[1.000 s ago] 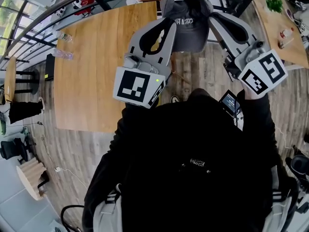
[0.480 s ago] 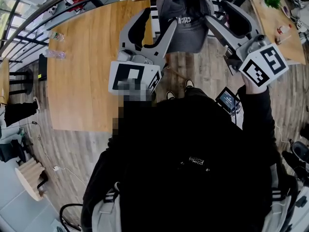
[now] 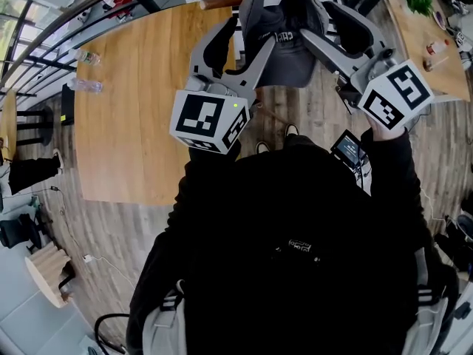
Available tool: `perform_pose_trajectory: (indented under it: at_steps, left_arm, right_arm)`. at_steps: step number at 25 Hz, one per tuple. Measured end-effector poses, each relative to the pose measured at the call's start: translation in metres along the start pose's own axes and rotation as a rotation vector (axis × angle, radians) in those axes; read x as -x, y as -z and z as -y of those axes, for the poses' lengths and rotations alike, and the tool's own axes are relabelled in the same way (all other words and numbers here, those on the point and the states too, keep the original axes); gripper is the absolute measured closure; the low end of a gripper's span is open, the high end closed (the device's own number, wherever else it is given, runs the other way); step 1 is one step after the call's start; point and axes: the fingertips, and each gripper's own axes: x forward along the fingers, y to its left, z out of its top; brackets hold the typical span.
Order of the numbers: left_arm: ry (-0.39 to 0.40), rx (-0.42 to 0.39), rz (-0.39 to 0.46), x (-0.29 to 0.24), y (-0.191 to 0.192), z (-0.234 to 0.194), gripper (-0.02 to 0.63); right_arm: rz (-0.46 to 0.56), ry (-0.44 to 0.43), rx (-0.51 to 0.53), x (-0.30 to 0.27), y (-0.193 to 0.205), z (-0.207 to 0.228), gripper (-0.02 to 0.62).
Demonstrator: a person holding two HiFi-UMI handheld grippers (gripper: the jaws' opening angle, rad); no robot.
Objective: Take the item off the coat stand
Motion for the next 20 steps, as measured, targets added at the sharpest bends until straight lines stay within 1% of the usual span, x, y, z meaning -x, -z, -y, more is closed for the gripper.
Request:
perform_pose_trajectory:
  at_steps: [5, 7, 9, 10, 12, 13, 14, 15, 17, 20]
  left_arm:
    - [0.005, 0.000, 0.019, -0.007, -0.005, -0.004, 0.361]
    - [0.008, 0.000, 0.037, -0.008, -0.008, -0.003, 0.419]
    - [0.028, -0.011, 0.031, -0.009, -0.006, 0.003, 0.431]
    - [0.047, -0.017, 0.023, -0.009, -0.004, 0.007, 0.444]
    - [0.069, -0.020, 0.017, -0.008, -0.005, 0.009, 0.459]
    - [0.071, -0.017, 0.016, -0.007, -0.006, 0.008, 0.497]
    - [0.074, -0.013, 0.014, -0.005, -0.006, 0.007, 0.541]
    - [0.077, -0.011, 0.013, -0.003, -0.006, 0.006, 0.571]
    - [0.082, -0.009, 0.013, -0.003, -0.006, 0.006, 0.578]
    - [0.077, -0.002, 0.016, -0.004, -0.007, 0.004, 0.580]
  right_arm:
    - [-0.023, -0.024, 0.010, -0.006, 0.000, 0.006, 0.311]
    - [-0.037, -0.033, 0.032, -0.007, -0.001, 0.006, 0.311]
    - [-0.051, -0.036, 0.049, -0.006, 0.002, 0.006, 0.317]
    - [-0.057, -0.035, 0.052, -0.006, 0.004, 0.005, 0.341]
    - [-0.067, -0.036, 0.053, -0.005, 0.003, 0.005, 0.457]
    - [-0.071, -0.037, 0.053, -0.006, 0.002, 0.003, 0.492]
    - [-0.074, -0.037, 0.053, -0.006, 0.001, 0.002, 0.513]
    - [-0.074, -0.035, 0.053, -0.006, 0.000, 0.002, 0.531]
    - [-0.070, -0.027, 0.048, -0.006, -0.002, 0.003, 0.546]
    - [-0.067, -0.024, 0.039, -0.008, -0.003, 0.003, 0.551]
